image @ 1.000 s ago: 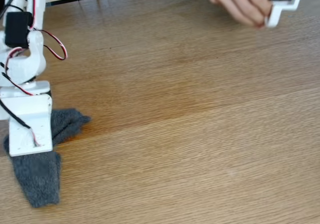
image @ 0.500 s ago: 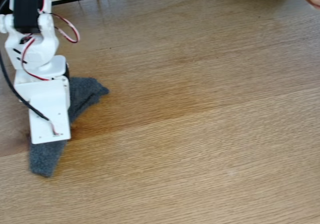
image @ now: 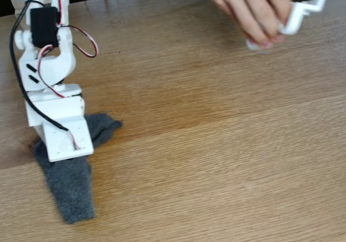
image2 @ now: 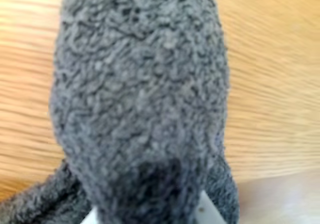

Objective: Clean the area in front of the robot

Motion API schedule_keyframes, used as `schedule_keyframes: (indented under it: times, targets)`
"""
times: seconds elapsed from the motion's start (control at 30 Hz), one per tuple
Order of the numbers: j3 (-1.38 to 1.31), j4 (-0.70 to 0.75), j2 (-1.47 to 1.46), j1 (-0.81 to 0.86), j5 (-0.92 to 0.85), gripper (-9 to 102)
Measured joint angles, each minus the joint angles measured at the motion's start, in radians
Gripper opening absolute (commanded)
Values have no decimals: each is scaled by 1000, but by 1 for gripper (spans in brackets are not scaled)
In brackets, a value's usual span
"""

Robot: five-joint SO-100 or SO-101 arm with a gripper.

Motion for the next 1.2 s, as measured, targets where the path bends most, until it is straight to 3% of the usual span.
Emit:
schedule_keyframes:
  times: [0.1, 0.3, 0.5, 0.67, 0.8, 1.0, 1.2]
  targets:
    - [-3, 84, 6, 80, -41, 0]
    - [-2, 456, 121, 160, -2, 0]
    - [-2, 715, 201, 60, 114, 0]
    - [0, 690, 212, -117, 196, 0]
    - [0, 606, 219, -143, 216, 0]
    - [146, 520, 383, 34, 127, 0]
    - [523, 491, 696, 347, 5, 0]
